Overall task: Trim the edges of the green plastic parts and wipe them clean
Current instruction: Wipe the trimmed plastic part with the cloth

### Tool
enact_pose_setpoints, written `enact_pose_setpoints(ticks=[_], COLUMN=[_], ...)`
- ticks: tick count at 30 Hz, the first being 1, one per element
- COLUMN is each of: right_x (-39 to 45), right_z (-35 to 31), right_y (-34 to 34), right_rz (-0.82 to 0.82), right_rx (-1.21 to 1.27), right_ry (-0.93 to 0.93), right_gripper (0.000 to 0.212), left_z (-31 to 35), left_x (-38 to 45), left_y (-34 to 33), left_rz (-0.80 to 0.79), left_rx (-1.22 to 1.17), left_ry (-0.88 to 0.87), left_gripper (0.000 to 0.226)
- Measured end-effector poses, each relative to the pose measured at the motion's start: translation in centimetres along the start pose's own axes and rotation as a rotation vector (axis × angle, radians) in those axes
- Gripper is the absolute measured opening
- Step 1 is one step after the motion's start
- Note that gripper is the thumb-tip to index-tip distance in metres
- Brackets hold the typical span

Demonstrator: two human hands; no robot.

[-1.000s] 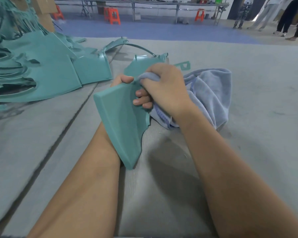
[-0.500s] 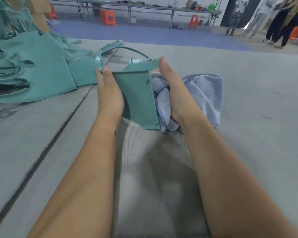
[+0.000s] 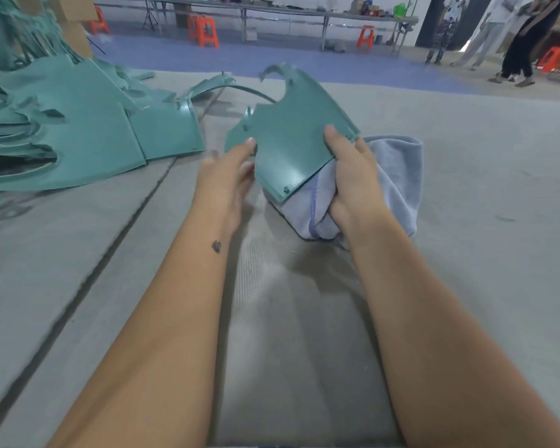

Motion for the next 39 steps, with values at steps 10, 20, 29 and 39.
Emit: enact_pose_setpoints(ticks=[10, 20, 29, 39], right_x=[-0.1, -1.1, -2.1, -0.9], right_z=[-0.2, 1.6, 1.2, 0.5], right_y=[-0.2, -2.1, -3.5, -1.9], right_rz=[0.302, -0.235, -0.606, -0.175], right_rx=[-0.203, -1.151, -1.224, -1.638], right_ry=[0.022, 0.295, 0.107, 0.234], right_gripper=[0.033, 0.01, 0.007, 0.027], left_z=[-0.5, -1.7, -2.2, -1.6], left_x=[0.8, 0.8, 1.1, 0.8], left_y=[0.3, -1.0, -0.3, -0.1], left_rz=[-0.094, -0.185, -0.091, -0.152], left_rx=[-0.276, -0.206, -0.147, -0.023], left_ry=[-0.023, -0.044, -0.066, -0.074], left_gripper=[0.034, 0.029, 0.032, 0.026])
Point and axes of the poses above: each hand's wrist, its own x-axis towards the middle knuckle, its own y-axis out of the back of the hand, z = x × y, the point moved 2 cm from there along x, towards the middle knuckle, and after that the axes turned 6 degrees about y, right-handed, at the moved point
